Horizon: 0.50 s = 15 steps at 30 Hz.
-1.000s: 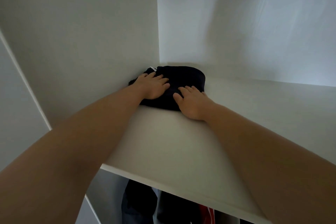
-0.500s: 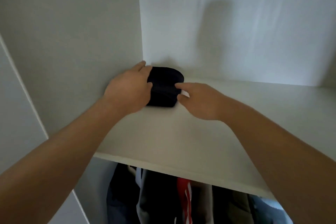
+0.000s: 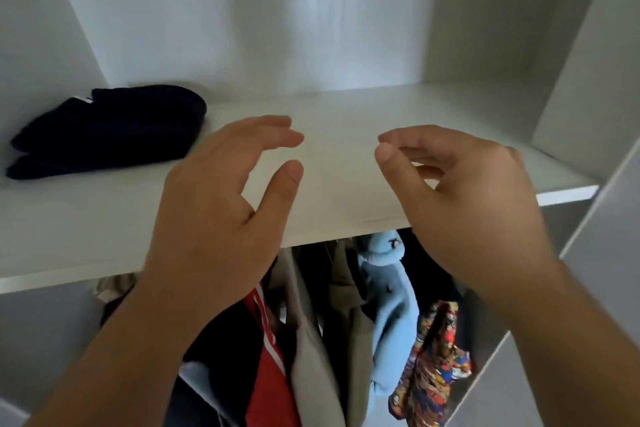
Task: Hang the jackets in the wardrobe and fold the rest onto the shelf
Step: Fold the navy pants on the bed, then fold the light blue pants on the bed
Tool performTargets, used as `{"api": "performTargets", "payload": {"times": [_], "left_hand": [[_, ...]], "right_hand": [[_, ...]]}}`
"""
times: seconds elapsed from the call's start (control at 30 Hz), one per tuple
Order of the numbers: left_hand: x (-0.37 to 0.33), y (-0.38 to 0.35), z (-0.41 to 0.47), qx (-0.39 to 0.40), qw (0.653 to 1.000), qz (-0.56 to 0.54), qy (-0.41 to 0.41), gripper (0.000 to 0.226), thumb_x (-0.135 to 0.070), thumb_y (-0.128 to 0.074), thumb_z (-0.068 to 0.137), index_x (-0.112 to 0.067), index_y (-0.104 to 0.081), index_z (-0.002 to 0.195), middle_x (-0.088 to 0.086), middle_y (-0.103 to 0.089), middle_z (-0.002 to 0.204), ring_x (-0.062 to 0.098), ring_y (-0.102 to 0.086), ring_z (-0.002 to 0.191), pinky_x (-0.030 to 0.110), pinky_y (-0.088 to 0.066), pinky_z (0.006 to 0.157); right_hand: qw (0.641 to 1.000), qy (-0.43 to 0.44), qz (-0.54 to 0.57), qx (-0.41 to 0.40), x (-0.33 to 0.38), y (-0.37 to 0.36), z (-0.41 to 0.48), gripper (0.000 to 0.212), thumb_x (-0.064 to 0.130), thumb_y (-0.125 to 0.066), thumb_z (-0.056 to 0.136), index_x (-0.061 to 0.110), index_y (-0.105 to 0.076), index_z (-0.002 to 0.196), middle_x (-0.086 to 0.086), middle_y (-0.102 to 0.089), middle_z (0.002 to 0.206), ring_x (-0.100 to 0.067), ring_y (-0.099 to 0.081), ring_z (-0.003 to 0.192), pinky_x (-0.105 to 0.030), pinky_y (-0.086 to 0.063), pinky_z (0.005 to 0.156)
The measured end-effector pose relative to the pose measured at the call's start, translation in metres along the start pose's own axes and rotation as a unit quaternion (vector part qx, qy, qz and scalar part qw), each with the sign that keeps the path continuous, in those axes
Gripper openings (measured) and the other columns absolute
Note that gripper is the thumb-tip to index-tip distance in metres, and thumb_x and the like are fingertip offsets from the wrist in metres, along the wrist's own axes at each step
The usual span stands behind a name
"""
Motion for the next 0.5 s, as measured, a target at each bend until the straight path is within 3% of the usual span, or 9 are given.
{"api": "performTargets", "payload": {"times": [0.1,0.23,0.3,0.5], "left_hand": [[-0.026,-0.018,-0.002,0.042,0.994,-0.053,-0.084,0.024,-0.025,-0.060,0.097,-0.024,-0.069,0.120,-0.017,-0.063,0.130,-0.006,-0.052,0.125,0.009,-0.035,0.103],[-0.066,-0.054,-0.011,0.084,0.962,-0.158,-0.204,0.019,-0.017,-0.063,0.095,-0.015,-0.072,0.112,-0.008,-0.067,0.123,0.002,-0.058,0.119,0.011,-0.035,0.103],[-0.089,-0.074,-0.023,0.114,0.937,-0.204,-0.261,0.019,-0.016,-0.062,0.095,-0.012,-0.072,0.111,-0.004,-0.068,0.121,0.007,-0.060,0.117,0.011,-0.035,0.102],[-0.159,-0.112,-0.087,0.210,0.848,-0.373,-0.314,0.018,-0.014,-0.061,0.096,-0.007,-0.071,0.110,0.001,-0.069,0.119,0.014,-0.062,0.115,0.014,-0.037,0.103]], "right_hand": [[0.996,-0.029,-0.045,-0.068,-0.001,0.033,-0.029,0.019,0.046,-0.061,0.097,0.037,-0.075,0.106,0.038,-0.067,0.096,0.007,-0.067,0.091,-0.009,-0.050,0.082],[0.975,-0.070,-0.101,-0.183,0.007,0.075,-0.073,0.020,0.037,-0.063,0.098,0.029,-0.074,0.112,0.021,-0.075,0.096,0.000,-0.070,0.087,-0.019,-0.054,0.087],[0.954,-0.102,-0.139,-0.243,0.011,0.095,-0.099,0.021,0.031,-0.064,0.097,0.023,-0.073,0.115,0.016,-0.075,0.098,0.001,-0.070,0.092,-0.027,-0.056,0.089],[0.870,-0.243,-0.259,-0.343,0.037,0.137,-0.213,0.021,0.028,-0.066,0.097,0.021,-0.073,0.116,0.015,-0.075,0.100,0.007,-0.068,0.096,-0.023,-0.056,0.088]]}}
Point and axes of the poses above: each hand's wrist, its own z-axis towards the middle knuckle, its own y-axis out of the back of the hand, x = y × z, the point moved 5 cm from there along z, towards the middle knuckle
